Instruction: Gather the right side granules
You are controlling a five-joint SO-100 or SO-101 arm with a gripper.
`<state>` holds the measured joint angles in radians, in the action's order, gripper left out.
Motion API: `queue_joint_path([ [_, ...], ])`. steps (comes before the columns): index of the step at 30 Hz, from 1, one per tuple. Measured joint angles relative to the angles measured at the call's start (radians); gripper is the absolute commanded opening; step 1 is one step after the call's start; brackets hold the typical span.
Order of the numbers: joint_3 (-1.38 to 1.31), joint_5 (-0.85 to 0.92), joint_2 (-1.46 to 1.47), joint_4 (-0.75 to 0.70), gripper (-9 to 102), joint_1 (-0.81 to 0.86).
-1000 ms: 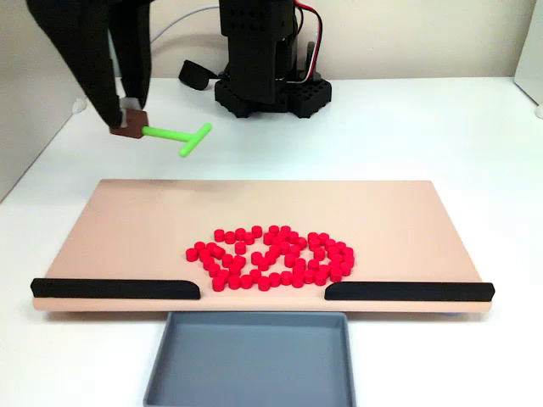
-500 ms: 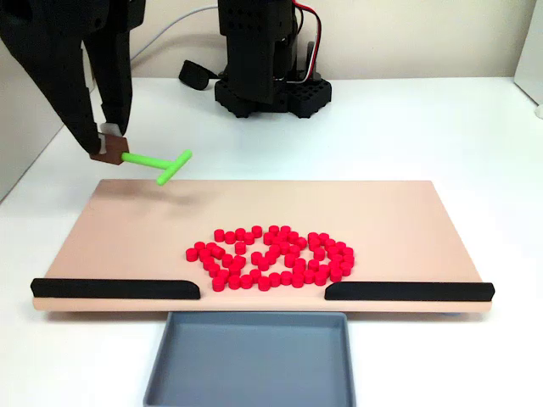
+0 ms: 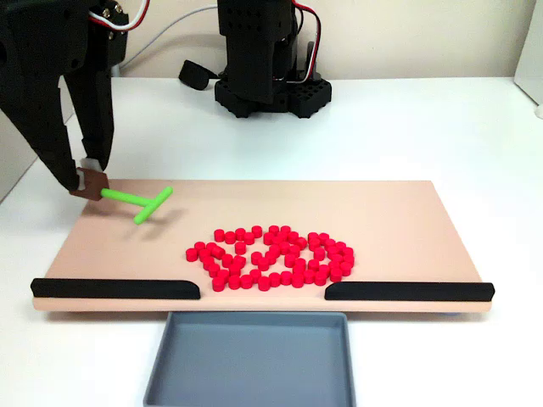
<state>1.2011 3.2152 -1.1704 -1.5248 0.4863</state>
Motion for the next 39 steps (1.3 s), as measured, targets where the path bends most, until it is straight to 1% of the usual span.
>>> queue_joint_path([
  [17,-0.107,0.0,0.106,0.005,0,-0.032],
  [39,-0.15,0.0,0.172,-0.005,0,-0.061],
])
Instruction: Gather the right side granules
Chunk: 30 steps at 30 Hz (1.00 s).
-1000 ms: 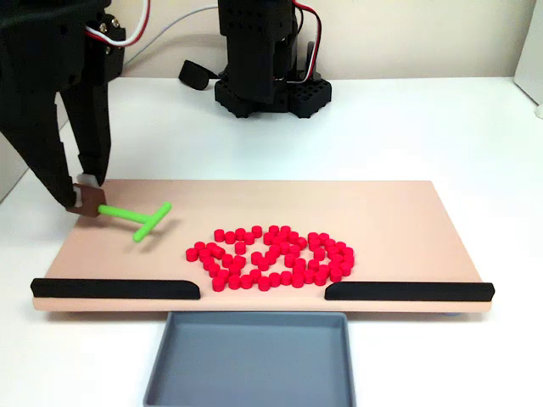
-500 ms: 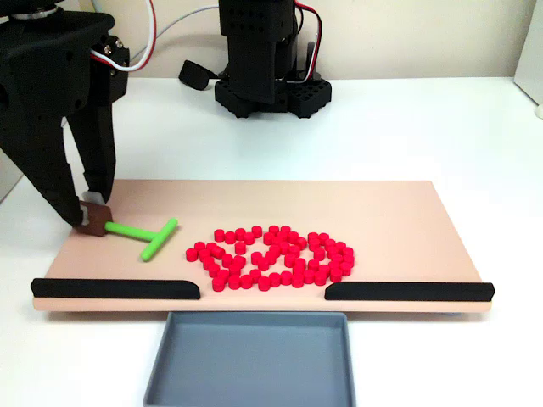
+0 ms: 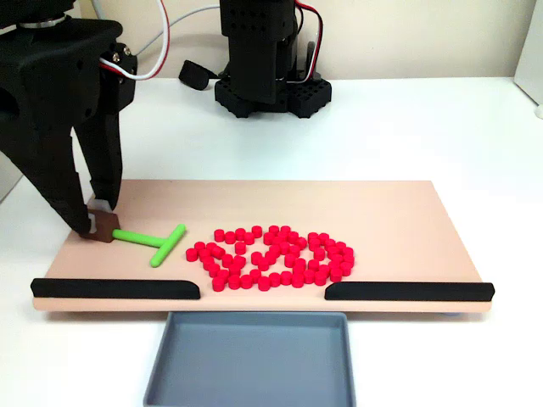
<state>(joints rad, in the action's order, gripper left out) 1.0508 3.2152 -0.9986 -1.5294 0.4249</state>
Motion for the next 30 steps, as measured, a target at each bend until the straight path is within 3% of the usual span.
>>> queue_joint_path([
  [30,-0.011,0.0,0.014,0.005,0,-0.057],
])
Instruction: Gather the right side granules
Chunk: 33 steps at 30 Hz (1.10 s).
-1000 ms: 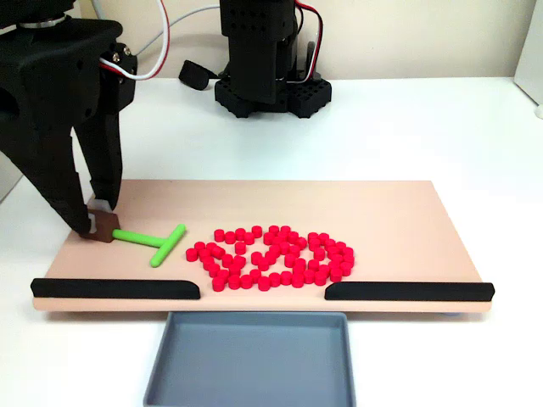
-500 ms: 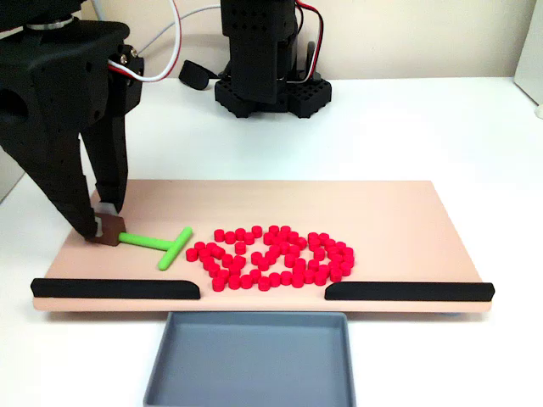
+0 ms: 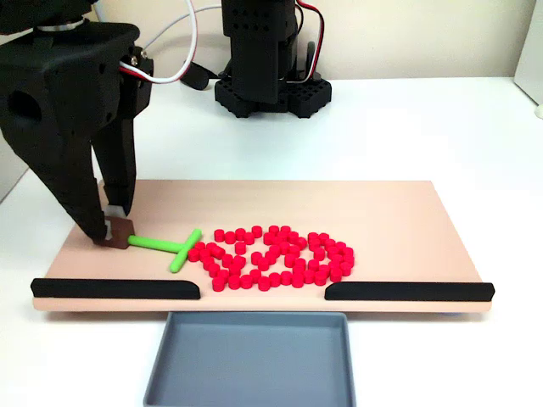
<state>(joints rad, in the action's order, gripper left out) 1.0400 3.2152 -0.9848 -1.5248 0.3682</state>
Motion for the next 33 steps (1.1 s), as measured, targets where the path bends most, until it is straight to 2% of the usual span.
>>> queue_joint_path([
  [33,0.0,0.0,0.0,-0.006,0,-0.058],
])
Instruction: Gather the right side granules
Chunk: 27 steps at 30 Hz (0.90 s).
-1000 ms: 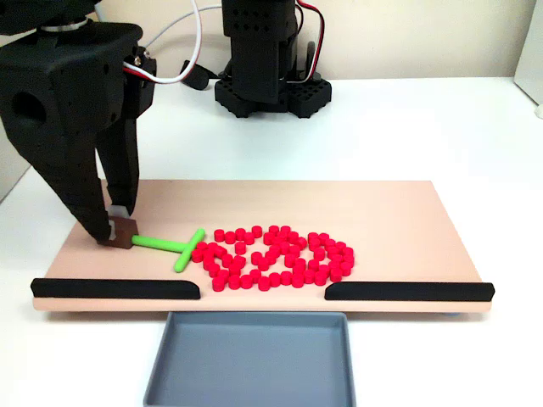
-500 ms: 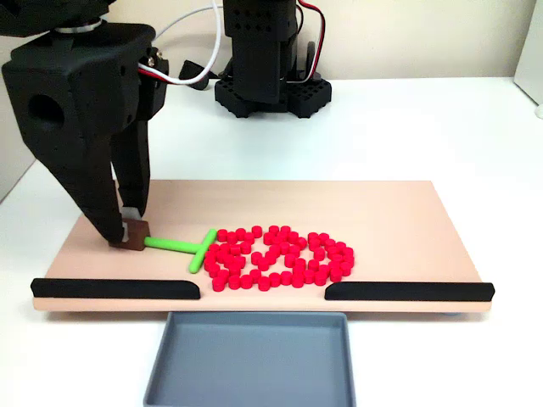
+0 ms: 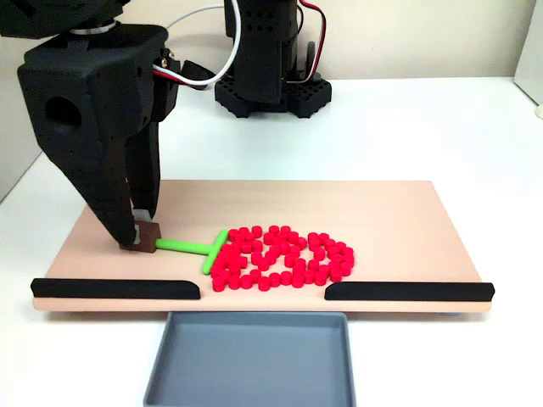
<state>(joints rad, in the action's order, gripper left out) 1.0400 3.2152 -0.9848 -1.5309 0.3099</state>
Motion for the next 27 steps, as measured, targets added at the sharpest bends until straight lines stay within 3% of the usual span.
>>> queue_joint_path([
  [27,0.0,0.0,0.0,0.0,0,-0.037],
])
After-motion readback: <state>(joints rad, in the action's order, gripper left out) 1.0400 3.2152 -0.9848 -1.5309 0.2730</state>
